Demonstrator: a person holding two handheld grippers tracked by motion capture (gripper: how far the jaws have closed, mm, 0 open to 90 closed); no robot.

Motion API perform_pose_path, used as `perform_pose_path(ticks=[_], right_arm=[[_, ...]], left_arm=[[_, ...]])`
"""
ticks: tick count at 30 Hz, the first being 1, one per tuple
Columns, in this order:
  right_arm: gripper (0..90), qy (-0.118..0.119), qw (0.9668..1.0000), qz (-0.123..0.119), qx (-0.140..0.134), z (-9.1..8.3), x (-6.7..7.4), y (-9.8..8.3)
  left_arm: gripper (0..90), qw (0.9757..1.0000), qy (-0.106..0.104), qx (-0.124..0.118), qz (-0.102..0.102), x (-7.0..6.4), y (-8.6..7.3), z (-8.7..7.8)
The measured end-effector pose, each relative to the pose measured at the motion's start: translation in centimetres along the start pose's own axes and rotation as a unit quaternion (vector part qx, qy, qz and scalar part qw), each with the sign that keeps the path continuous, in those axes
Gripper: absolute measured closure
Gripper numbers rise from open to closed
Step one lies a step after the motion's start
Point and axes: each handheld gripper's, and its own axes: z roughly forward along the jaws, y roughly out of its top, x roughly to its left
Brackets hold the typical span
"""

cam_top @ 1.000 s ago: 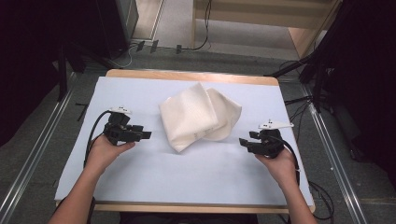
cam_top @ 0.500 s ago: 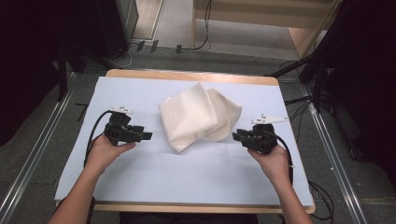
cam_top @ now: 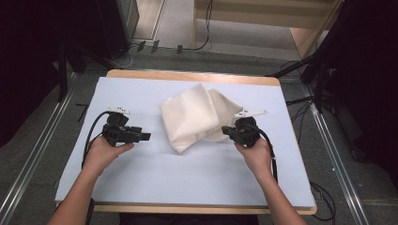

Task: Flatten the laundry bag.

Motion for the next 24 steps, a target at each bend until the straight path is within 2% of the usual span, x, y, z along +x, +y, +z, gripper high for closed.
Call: perform_pose_path(ticks=[5, 6, 14, 20, 24], right_arm=[[90.0, 0.003, 1.0000, -0.001, -0.006, 1.0, 0.5, 0.7], [90.0, 0.006, 0.9999, -0.006, -0.013, 1.2, 1.2, 1.3], [90.0, 0.020, 0.9984, -0.032, -0.041, 1.5, 3.6, 3.1], [90.0, 0.025, 0.9978, -0.042, -0.045, 2.4, 4.7, 4.0], [90.0, 0.031, 0.9968, -0.059, -0.044, 3.9, 5.9, 5.1]], left_arm=[[43.0, 1.0000, 0.004, -0.003, -0.001, 0.1, -0.2, -0.2], [42.7, 1.0000, 0.005, -0.004, 0.001, 0.3, -0.3, -0.3], [42.3, 0.9998, 0.013, -0.011, -0.010, 1.1, -0.7, -1.1], [42.1, 0.9996, 0.016, -0.017, -0.016, 1.2, -1.0, -1.5], [42.0, 0.9995, 0.017, -0.017, -0.018, 1.2, -1.1, -1.6]])
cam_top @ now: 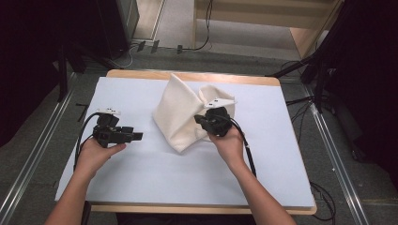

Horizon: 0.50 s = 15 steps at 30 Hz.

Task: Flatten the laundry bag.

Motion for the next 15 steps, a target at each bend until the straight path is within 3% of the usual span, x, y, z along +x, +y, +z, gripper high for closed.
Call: perform_pose_path(ticks=[10, 15], right_arm=[[90.0, 0.016, 0.9998, -0.007, 0.004, 4.1, 2.1, 2.1], [90.0, 0.021, 0.9996, -0.008, 0.019, 6.3, 2.8, 2.8]], left_arm=[[41.7, 0.9999, 0.005, -0.007, -0.011, 0.5, -0.6, -0.7], [41.7, 0.9998, 0.007, -0.012, -0.014, 0.6, -0.8, -1.0]])
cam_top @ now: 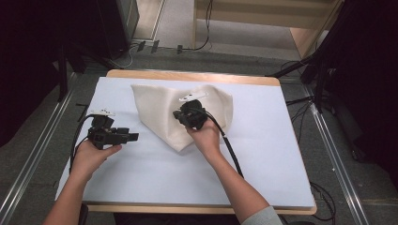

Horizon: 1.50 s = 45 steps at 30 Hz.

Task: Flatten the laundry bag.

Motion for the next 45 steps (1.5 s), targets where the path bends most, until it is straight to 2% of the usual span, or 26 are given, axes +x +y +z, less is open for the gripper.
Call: perform_pose_path(ticks=[5, 8, 11, 15, 16, 18, 22, 26, 27, 28, 31, 32, 33, 35, 38, 42, 45], right_arm=[[90.0, 0.013, 0.9994, -0.009, 0.032, 1.9, 1.1, -0.1], [87.3, 0.016, 0.9990, -0.012, 0.039, 1.4, 1.2, 0.0], [83.7, 0.019, 0.9989, -0.022, 0.037, -0.3, 1.0, 0.3], [80.7, 0.025, 0.9992, -0.017, 0.025, -3.3, -0.1, 0.0], [80.7, 0.025, 0.9992, -0.017, 0.025, -3.3, -0.1, 0.0], [79.9, 0.025, 0.9994, -0.008, 0.023, -5.3, -1.2, -0.9], [78.1, 0.019, 0.9996, 0.000, 0.019, -7.6, -2.5, -2.4], [74.2, 0.022, 0.9996, 0.013, 0.013, -9.6, -3.7, -3.6], [74.2, 0.022, 0.9996, 0.013, 0.013, -9.6, -3.7, -3.6], [72.2, 0.026, 0.9995, 0.014, 0.011, -10.5, -4.2, -4.2], [70.6, 0.020, 0.9996, 0.020, 0.006, -11.5, -4.7, -4.9], [68.6, 0.006, 0.9997, 0.022, 0.007, -12.3, -5.3, -5.3], [68.6, 0.006, 0.9997, 0.022, 0.007, -12.3, -5.3, -5.3], [66.7, -0.012, 0.9994, 0.033, 0.001, -13.6, -6.7, -6.0], [64.3, -0.032, 0.9983, 0.048, 0.001, -14.7, -8.1, -6.4], [56.1, -0.048, 0.9970, 0.059, -0.012, -15.2, -9.4, -6.1], [50.3, -0.054, 0.9973, 0.049, -0.011, -14.7, -9.8, -5.4]], left_arm=[[41.6, 1.0000, 0.003, 0.000, -0.006, 0.4, -0.2, -0.3], [41.5, 1.0000, 0.004, -0.001, -0.008, 0.6, -0.3, -0.5], [41.3, 0.9999, 0.004, -0.004, -0.011, 0.8, -0.4, -0.7], [41.1, 0.9999, 0.007, -0.002, -0.012, 0.8, -0.5, -0.7], [41.0, 0.9999, 0.007, -0.002, -0.012, 0.8, -0.5, -0.7], [40.9, 0.9999, 0.005, -0.001, -0.012, 0.8, -0.4, -0.7], [40.7, 0.9999, 0.006, 0.000, -0.012, 0.8, -0.4, -0.7], [40.7, 0.9999, 0.008, -0.005, -0.014, 0.9, -0.4, -0.8], [40.7, 0.9999, 0.008, -0.005, -0.014, 0.9, -0.4, -0.8], [40.8, 0.9998, 0.008, -0.007, -0.015, 1.0, -0.3, -0.8], [40.8, 0.9998, 0.008, -0.009, -0.014, 1.1, -0.3, -0.9], [40.8, 0.9998, 0.007, -0.007, -0.016, 1.2, -0.3, -0.9], [40.7, 0.9998, 0.007, -0.007, -0.016, 1.2, -0.3, -0.9], [40.6, 0.9998, 0.006, -0.003, -0.018, 1.4, -0.3, -0.9], [40.6, 0.9998, 0.006, -0.004, -0.019, 1.6, -0.3, -1.0], [40.5, 0.9997, 0.006, -0.004, -0.023, 1.7, -0.3, -1.1], [40.5, 0.9998, 0.006, -0.001, -0.021, 1.7, -0.2, -0.9]])
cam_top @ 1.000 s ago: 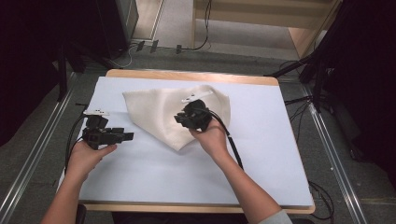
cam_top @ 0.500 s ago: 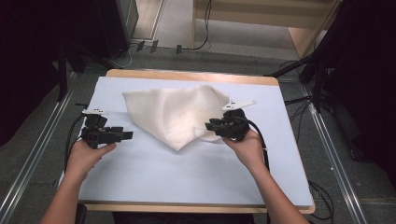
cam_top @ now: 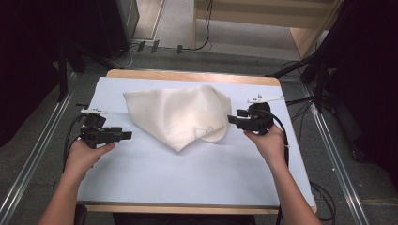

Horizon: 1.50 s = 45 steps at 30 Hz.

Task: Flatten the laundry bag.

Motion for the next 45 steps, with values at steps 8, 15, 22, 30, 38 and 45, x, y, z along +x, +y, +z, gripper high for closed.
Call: perform_pose_path(ticks=[8, 15, 22, 30, 38, 45], right_arm=[[49.5, 0.004, 0.9999, 0.003, -0.016, 2.2, 0.2, 2.1], [84.3, 0.067, 0.9973, 0.019, -0.024, 2.4, 0.4, 2.8], [86.8, 0.092, 0.9953, -0.025, -0.019, 0.8, 2.5, 0.7], [86.8, 0.122, 0.9920, -0.031, -0.013, -1.3, 4.2, -2.7], [86.8, 0.133, 0.9895, -0.048, 0.029, -1.7, 6.2, -6.3], [86.7, 0.133, 0.9873, -0.055, 0.066, -1.6, 6.3, -8.9]], left_arm=[[40.4, 1.0000, 0.005, 0.006, -0.001, 0.2, 0.0, 0.0], [40.3, 0.9999, 0.007, 0.000, -0.010, 0.6, -0.3, -0.4], [40.4, 0.9999, 0.011, -0.002, -0.011, 0.8, -0.5, -0.8], [40.4, 0.9998, 0.011, -0.005, -0.014, 0.8, -0.4, -1.0], [40.3, 0.9999, 0.009, -0.005, -0.013, 0.8, -0.2, -0.9], [40.4, 0.9999, 0.003, -0.006, -0.010, 0.7, 0.3, -0.5]])
